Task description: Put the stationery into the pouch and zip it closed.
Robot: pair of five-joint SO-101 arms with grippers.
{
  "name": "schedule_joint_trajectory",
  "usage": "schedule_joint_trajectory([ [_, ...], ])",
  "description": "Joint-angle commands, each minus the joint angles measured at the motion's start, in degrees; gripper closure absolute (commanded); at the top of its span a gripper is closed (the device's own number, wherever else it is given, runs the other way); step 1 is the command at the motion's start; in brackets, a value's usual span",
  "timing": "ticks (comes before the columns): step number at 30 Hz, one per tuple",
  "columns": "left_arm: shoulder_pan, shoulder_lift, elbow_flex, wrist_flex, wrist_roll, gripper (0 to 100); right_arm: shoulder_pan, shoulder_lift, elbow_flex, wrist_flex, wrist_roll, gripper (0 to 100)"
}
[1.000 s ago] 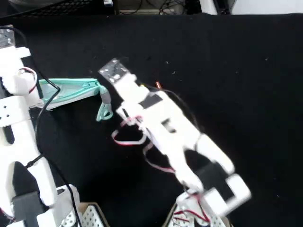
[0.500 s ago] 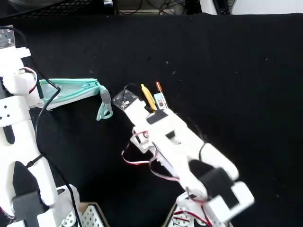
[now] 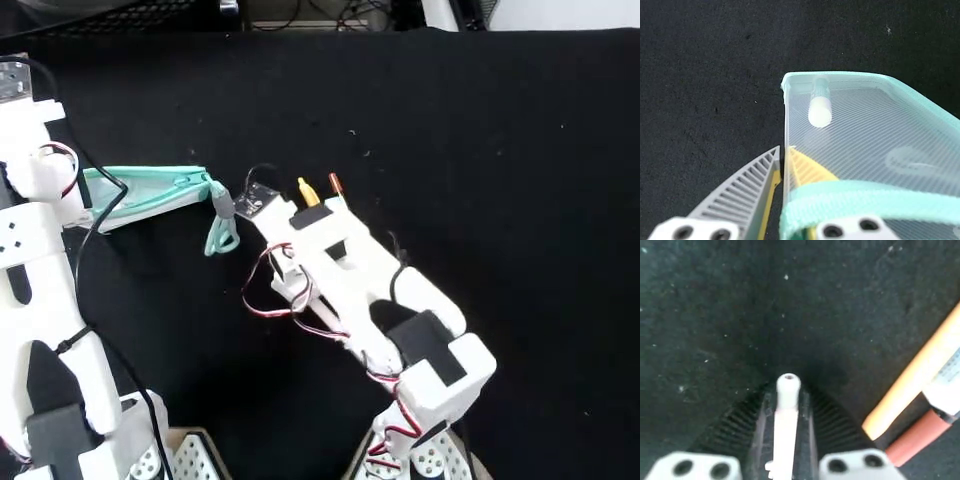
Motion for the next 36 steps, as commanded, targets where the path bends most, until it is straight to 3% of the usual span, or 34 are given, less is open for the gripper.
schedule_joint_trajectory([
  [1, -0.66, -0.35, -0.31, -0.44, -0.18, 97, 0.26, -2.07, 0.22, 0.09, 1.05, 98.6],
  [17, -0.66, -0.35, -0.22, -0.35, -0.18, 97, 0.00, -56.31, 1.10, 4.22, 0.62, 98.6],
  [21, -0.31, -0.35, -0.31, 0.62, -0.18, 97, -0.09, -63.43, 1.01, -3.52, -0.79, 98.6],
  [26, -0.22, -0.44, -0.31, 1.14, -0.18, 97, -5.80, -68.44, 1.19, -17.41, -7.82, 98.6],
  [36, -0.22, -0.35, -0.31, 1.14, -0.18, 97, -15.12, -69.14, 11.30, -51.34, -7.82, 98.6],
])
